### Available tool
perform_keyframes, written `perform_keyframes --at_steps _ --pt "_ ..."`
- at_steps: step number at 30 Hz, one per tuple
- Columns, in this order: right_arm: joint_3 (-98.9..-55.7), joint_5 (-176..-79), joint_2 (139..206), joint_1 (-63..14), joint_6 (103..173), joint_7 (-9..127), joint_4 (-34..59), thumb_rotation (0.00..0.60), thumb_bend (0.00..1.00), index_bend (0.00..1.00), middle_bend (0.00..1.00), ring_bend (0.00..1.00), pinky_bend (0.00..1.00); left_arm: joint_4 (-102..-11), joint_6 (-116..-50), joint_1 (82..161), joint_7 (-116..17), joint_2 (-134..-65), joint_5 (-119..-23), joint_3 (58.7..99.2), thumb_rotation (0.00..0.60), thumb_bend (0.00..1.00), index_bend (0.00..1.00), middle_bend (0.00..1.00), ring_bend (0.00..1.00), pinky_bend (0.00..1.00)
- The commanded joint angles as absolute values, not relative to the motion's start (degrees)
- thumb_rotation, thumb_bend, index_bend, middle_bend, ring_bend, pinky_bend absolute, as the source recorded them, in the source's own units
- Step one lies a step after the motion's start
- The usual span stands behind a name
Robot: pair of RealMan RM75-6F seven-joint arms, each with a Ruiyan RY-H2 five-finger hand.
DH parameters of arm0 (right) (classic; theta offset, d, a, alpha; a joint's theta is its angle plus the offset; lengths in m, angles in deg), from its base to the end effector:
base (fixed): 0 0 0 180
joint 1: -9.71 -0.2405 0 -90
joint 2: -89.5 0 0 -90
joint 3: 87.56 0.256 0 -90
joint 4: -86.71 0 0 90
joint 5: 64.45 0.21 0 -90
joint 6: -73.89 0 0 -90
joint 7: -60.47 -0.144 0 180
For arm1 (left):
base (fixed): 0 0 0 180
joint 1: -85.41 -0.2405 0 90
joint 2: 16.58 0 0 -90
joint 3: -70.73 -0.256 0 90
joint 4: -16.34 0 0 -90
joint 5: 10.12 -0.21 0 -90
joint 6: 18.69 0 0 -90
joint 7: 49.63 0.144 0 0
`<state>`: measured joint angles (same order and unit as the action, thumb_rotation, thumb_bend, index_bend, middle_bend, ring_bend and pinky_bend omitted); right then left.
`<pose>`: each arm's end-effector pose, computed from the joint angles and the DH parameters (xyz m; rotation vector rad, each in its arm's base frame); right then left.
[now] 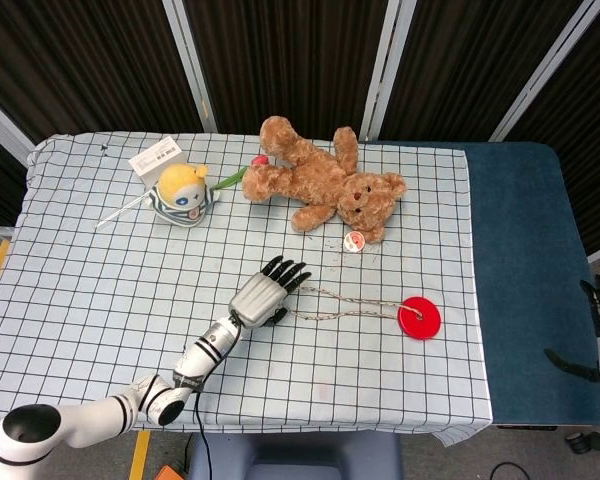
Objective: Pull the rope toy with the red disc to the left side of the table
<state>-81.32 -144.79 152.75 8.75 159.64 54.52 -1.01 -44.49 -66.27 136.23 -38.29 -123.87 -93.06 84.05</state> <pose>-0.3464 -0.1704 0.1894 1.2048 -0.9252 0.8688 -0.0820 0.3586 -0.1035 -2.1300 -0.6860 -1.0353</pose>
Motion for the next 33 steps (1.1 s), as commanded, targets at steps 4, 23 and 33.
perform_keyframes --at_steps 4,23,33 --pt "-81.24 -144.34 153.23 8.85 159.23 53.35 0.24 0.600 0.03 0.00 0.00 0.00 0.00 -40.40 -62.19 140.27 -38.56 -127.86 -88.66 86.61 0.600 0.42 0.01 0.00 0.00 0.04" --pt "-80.86 -143.15 153.67 9.06 158.25 51.34 2.61 0.600 0.03 0.00 0.00 0.00 0.00 -27.17 -60.04 145.99 -37.58 -134.58 -84.45 86.95 0.600 0.41 0.36 0.04 0.00 0.06" --pt "-80.73 -142.74 153.79 8.80 157.44 51.68 2.71 0.600 0.03 0.00 0.00 0.00 0.00 -25.03 -62.20 146.08 -39.23 -135.62 -85.17 85.81 0.600 0.44 0.57 0.07 0.00 0.09"
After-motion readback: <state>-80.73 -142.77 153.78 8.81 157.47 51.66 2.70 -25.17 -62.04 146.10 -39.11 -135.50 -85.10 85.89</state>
